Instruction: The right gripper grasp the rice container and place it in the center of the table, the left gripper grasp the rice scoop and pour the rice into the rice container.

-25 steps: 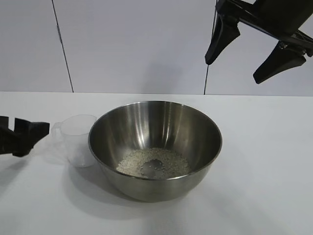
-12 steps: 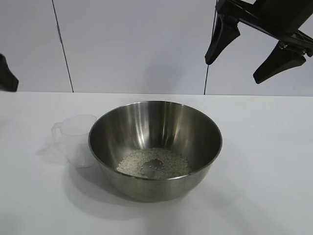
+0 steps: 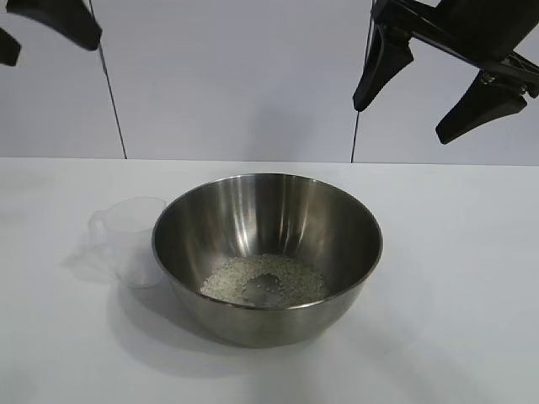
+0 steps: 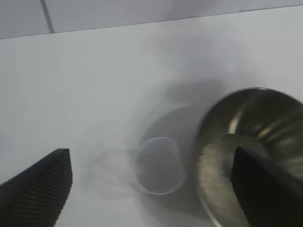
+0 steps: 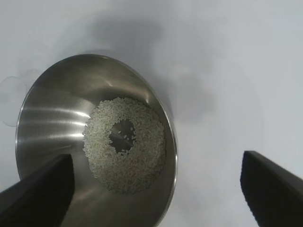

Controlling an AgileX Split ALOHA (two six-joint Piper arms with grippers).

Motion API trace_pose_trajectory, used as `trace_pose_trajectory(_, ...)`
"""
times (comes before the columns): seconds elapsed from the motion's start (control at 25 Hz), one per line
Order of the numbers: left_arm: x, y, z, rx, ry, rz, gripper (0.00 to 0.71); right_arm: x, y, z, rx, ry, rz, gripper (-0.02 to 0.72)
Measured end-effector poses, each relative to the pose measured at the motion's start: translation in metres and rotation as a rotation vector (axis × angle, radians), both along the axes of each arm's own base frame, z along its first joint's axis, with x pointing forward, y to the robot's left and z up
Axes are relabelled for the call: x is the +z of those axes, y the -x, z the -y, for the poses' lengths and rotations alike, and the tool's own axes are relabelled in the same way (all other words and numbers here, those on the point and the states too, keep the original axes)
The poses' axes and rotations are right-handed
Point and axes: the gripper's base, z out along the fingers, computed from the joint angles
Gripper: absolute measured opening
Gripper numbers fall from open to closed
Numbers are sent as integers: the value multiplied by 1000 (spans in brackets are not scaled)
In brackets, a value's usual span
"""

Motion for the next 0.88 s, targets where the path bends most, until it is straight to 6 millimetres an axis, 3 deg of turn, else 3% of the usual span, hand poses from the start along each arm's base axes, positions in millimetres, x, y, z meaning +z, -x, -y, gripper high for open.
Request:
trace_pose_trajectory(0.16, -2, -15, 7, -23, 39, -87, 658, 1, 0, -3, 12, -31, 2, 659)
trace_pose_trajectory(0.52, -54, -45, 20, -20, 79, -332, 658, 3, 0, -6, 16, -74, 2, 659)
trace_pose_trajectory(0.88, -54, -46, 21, -20, 90, -344, 658, 3, 0, -7, 14, -87, 1, 659)
